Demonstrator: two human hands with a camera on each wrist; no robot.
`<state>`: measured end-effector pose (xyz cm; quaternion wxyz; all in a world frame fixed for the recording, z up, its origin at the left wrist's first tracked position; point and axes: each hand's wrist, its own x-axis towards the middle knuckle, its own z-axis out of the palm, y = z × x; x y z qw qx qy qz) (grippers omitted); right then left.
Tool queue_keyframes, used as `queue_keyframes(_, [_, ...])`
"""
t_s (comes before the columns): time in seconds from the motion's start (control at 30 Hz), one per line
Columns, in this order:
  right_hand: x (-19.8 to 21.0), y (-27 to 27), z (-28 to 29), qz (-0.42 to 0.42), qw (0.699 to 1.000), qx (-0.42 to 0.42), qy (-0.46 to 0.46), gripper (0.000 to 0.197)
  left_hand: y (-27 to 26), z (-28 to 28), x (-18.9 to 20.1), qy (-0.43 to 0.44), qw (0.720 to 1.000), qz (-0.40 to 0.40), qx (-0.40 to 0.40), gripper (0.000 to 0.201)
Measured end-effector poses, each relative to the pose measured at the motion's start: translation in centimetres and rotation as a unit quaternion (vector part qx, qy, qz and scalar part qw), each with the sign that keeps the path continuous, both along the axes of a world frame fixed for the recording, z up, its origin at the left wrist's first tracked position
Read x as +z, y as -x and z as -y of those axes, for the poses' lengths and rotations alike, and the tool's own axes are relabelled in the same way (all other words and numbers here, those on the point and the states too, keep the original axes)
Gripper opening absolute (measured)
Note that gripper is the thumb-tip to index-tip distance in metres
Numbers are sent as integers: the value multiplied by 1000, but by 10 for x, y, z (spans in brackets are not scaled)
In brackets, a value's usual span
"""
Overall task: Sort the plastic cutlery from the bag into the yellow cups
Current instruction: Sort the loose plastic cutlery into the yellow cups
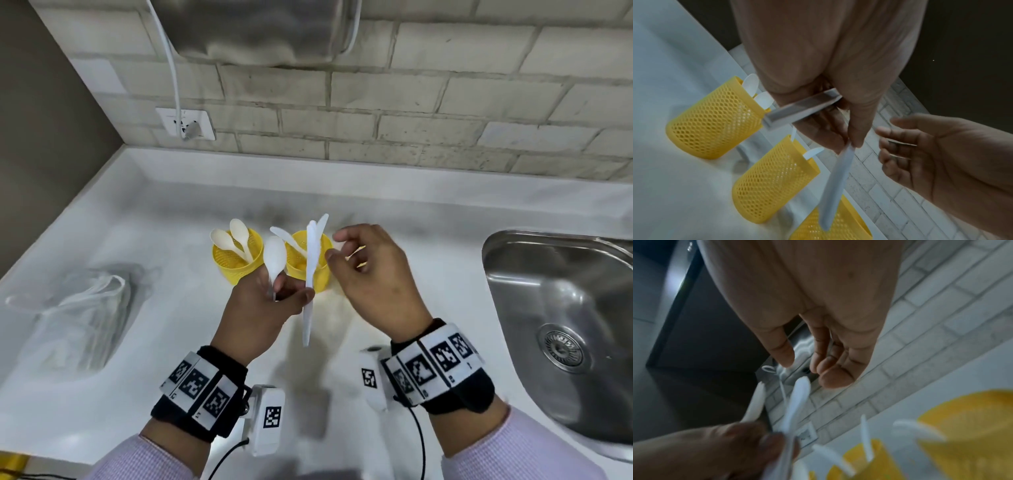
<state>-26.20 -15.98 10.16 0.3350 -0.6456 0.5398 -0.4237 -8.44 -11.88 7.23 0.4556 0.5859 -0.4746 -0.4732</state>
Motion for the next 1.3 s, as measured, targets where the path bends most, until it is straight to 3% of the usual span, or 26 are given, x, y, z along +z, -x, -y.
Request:
queue_keyframes(0.07, [-3, -16, -5, 13, 999, 10, -39, 21, -6, 1, 1, 6, 1000, -14, -13, 27])
queue_keyframes(0.2, [-11, -39, -9, 48, 992, 25, -115, 19, -22, 0, 2, 8, 999, -35, -27, 48])
queue_keyframes(0.3, [-16, -47, -12, 113, 982, 35, -146, 16, -31, -2, -1, 9, 999, -32, -32, 39])
queue_keyframes(0.6, [-26, -73, -23, 167, 974, 53, -143, 16, -56, -11, -3, 2, 995, -82, -64, 25])
queue_keyframes(0.87, [-22, -77, -27, 290, 943, 41, -158, 26, -69, -10, -2, -24, 984, -130, -121, 42])
queue_keyframes(1.03, [-24, -81, -26, 355, 919, 36, -167, 29, -70, -10, -3, -24, 977, -173, -123, 38])
queue_keyframes(1.17, [-23, -81, -24, 383, 906, 44, -173, 27, -72, -8, 2, -17, 979, -160, -123, 40])
queue_keyframes(1.3, [-27, -83, -21, 361, 915, 37, -177, 29, -75, -6, 4, -13, 982, -139, -130, 38])
